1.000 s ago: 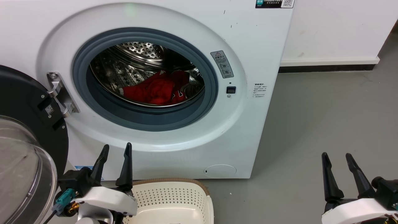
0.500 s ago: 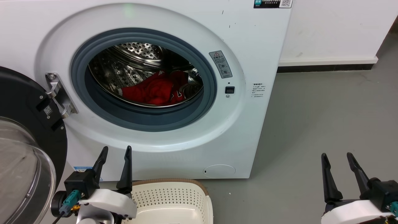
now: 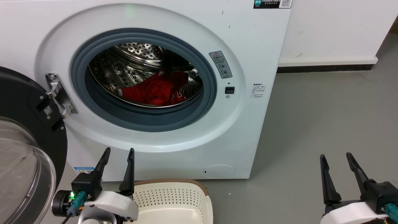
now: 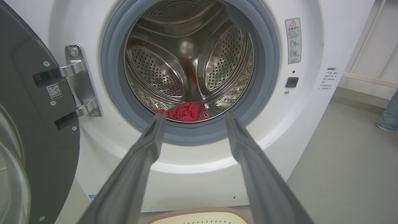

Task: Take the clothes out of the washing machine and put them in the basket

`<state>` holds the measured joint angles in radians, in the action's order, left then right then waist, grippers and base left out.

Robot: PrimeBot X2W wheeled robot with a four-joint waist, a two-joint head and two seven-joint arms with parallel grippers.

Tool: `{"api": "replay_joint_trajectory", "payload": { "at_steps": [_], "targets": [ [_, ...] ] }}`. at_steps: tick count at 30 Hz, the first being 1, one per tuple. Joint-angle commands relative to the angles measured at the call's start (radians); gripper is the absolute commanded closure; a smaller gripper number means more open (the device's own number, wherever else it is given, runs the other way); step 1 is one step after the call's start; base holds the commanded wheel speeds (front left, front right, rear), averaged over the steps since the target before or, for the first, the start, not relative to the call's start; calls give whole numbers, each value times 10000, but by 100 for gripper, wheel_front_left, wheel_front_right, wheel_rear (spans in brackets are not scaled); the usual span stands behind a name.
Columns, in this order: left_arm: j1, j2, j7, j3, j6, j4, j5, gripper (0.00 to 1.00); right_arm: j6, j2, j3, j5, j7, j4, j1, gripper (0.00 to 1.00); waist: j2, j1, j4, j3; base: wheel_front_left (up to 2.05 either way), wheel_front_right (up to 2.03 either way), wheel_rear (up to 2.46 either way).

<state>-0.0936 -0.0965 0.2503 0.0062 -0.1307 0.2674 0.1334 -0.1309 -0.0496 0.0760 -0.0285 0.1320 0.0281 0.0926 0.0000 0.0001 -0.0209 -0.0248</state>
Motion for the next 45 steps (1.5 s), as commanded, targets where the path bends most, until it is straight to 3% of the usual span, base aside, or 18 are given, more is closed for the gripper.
{"api": "replay_joint_trajectory", "payload": {
  "at_steps": [1, 33, 38, 45],
  "targets": [
    [-176, -11, 95, 25, 7, 31, -155, 0, 3, -13, -2, 130, 66, 21, 112, 0, 0, -1, -5, 0, 0, 0, 0],
    [-459, 45, 154, 145, 1, 451, -221, 0, 3, -11, -33, -235, 203, -138, -21, 0, 0, -1, -65, 142, 0, 0, 0],
    [-1119, -179, 154, -93, 3, 487, -258, 0, 3, -9, -95, -245, 200, 56, -265, 0, 0, -1, -214, 516, 0, 0, 0],
    [-3725, -1115, 131, -703, 2, 1724, -36, 0, 3, -6, -455, -345, 340, 346, -1015, 0, 0, -1, -914, 1944, 0, 0, 0]
  ]
}}
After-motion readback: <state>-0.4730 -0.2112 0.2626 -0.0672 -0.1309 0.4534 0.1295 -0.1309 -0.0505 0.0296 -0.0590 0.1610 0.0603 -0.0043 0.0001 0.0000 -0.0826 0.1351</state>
